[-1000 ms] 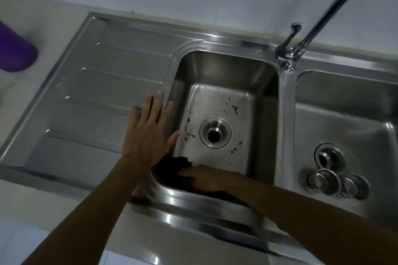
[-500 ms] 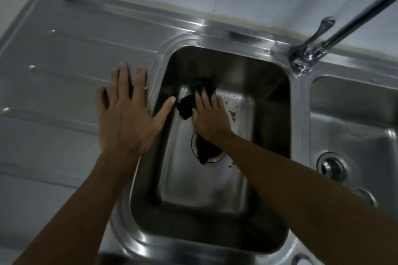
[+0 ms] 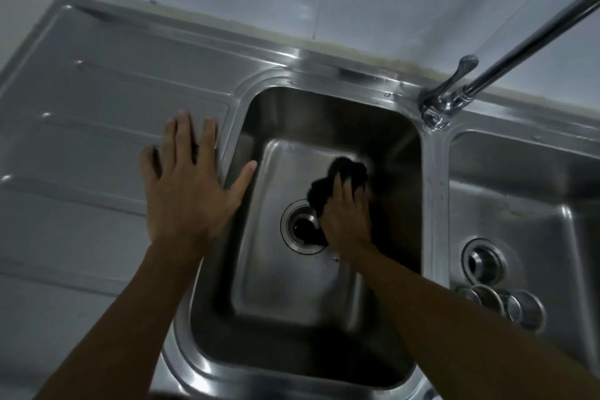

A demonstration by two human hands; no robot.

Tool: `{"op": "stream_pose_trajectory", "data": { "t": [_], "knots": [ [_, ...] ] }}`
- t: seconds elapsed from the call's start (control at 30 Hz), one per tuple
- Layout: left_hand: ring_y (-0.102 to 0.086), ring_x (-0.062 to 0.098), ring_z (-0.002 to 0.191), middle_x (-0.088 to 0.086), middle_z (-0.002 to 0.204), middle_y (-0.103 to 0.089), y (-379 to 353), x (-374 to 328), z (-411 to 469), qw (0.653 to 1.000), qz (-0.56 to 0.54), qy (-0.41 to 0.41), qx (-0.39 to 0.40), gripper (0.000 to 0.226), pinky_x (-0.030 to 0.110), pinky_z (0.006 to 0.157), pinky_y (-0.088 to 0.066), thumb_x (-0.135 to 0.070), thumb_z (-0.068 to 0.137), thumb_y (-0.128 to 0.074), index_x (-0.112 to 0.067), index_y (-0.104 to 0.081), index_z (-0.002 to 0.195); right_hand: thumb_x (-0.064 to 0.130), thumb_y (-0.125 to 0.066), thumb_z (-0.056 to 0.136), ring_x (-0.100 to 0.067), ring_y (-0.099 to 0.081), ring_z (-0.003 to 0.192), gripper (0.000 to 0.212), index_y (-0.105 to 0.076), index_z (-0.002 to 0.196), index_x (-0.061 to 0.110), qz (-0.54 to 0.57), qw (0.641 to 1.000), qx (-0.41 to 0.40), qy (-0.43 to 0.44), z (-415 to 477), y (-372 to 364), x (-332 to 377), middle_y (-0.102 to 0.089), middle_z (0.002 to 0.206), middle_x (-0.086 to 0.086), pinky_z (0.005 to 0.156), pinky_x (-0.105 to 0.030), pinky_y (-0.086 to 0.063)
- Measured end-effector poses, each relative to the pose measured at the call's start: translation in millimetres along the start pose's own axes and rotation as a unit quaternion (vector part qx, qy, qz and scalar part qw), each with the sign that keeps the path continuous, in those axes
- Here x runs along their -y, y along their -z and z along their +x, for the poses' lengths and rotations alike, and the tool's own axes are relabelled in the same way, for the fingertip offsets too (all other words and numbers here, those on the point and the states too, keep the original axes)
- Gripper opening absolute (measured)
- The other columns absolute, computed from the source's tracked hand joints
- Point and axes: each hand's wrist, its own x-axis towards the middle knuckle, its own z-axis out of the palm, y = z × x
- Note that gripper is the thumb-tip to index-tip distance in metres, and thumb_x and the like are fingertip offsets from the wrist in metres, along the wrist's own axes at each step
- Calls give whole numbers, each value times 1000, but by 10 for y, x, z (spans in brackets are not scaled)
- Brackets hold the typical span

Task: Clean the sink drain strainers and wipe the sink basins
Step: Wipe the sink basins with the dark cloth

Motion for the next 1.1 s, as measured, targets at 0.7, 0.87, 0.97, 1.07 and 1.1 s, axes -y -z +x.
{"op": "stream_pose_trajectory", "data": {
  "t": [0.7, 0.87, 0.97, 1.07, 1.1],
  "knots": [
    [-5, 27, 161, 14, 173, -8, 57, -5, 0, 1000, 5, -2, 15, 85, 57, 124, -17, -78, 98, -22, -23, -16, 162, 34, -40, 103, -43, -10, 154, 74, -6, 162, 4, -33, 992, -48, 111, 562, 113, 108, -11, 167, -22, 127, -50, -14],
    [-7, 30, 160, 17, 172, -9, 71, -17, -11, 1000, -7, -2, 15, 85, 59, 124, -15, -77, 98, -18, -22, -17, 163, 28, -30, 108, -50, -14, 151, 69, 6, 158, -3, -62, 995, 55, -53, 21, 147, -200, -12, 165, -30, 124, -52, -16],
    [-4, 31, 160, 17, 172, -7, 85, -12, -22, 1000, -12, -6, 19, 86, 60, 125, -13, -77, 98, -17, -21, -14, 164, 39, -34, 108, -53, -3, 152, 76, 5, 158, -3, -141, 982, 126, -25, -392, 128, -131, -4, 167, -26, 125, -56, -10],
    [-5, 34, 160, 19, 172, -7, 92, -3, -33, 1000, -8, -12, 19, 88, 61, 124, -13, -78, 98, -15, -19, -12, 164, 38, -33, 108, -51, -1, 153, 76, 8, 157, -2, -171, 971, 165, 23, -871, 11, -83, -2, 167, -28, 125, -55, -10],
    [-5, 35, 160, 20, 172, -6, 91, -6, -31, 1000, -6, -13, 21, 89, 61, 124, -12, -78, 98, -14, -18, -11, 164, 36, -32, 108, -50, -2, 153, 76, 10, 157, -2, -183, 964, 187, 50, -991, -23, -92, -1, 166, -29, 125, -54, -10]
  ]
}}
